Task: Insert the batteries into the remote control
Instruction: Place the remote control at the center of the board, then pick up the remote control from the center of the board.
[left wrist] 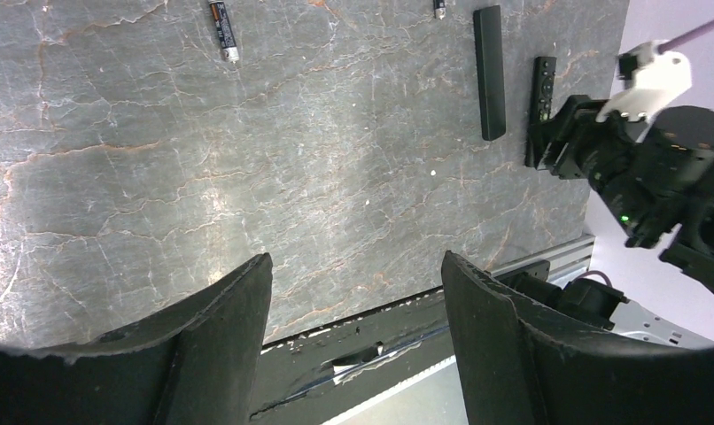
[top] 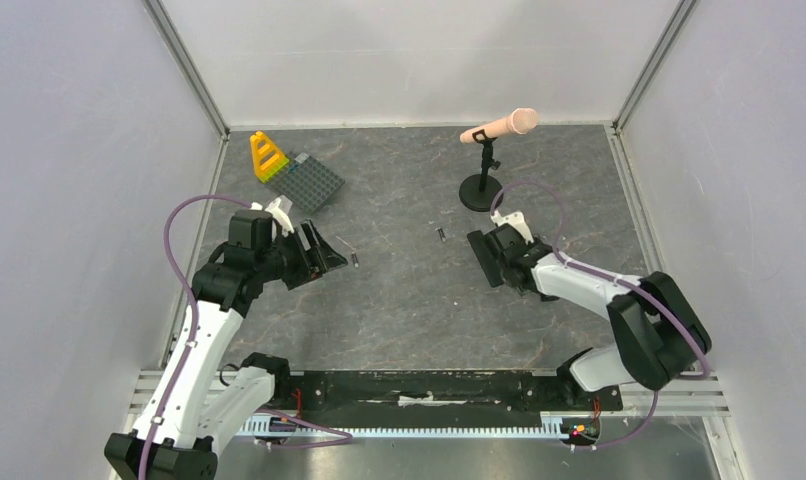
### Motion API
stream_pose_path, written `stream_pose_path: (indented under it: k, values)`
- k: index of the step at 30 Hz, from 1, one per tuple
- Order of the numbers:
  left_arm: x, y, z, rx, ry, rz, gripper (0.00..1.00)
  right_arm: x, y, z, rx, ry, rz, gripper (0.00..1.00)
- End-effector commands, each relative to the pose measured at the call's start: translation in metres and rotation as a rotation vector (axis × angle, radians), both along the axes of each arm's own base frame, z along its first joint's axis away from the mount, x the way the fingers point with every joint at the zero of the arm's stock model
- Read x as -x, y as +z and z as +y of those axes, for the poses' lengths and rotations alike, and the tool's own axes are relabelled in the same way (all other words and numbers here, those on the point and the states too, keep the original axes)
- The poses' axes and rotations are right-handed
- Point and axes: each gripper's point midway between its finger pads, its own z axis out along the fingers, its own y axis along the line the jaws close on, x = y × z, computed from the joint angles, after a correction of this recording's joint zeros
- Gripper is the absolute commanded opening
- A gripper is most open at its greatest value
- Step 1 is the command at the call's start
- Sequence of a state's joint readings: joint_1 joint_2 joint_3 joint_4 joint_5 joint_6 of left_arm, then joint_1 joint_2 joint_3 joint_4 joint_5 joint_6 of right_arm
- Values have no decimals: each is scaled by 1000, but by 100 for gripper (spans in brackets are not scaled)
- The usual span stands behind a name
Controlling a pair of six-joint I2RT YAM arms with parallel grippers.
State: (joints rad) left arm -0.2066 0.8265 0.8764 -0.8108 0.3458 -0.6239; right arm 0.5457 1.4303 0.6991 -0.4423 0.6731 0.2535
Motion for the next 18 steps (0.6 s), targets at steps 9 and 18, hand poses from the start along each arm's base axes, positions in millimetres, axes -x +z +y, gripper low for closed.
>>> stream_pose_path:
  k: [9,18]
  values:
    - [-8,10,-4,11,-17,-47,75,-32,8,83,-409,174,-63,73]
    - [-8,7,-4,14,-14,-39,75,-36,-20,101,-521,192,67,72]
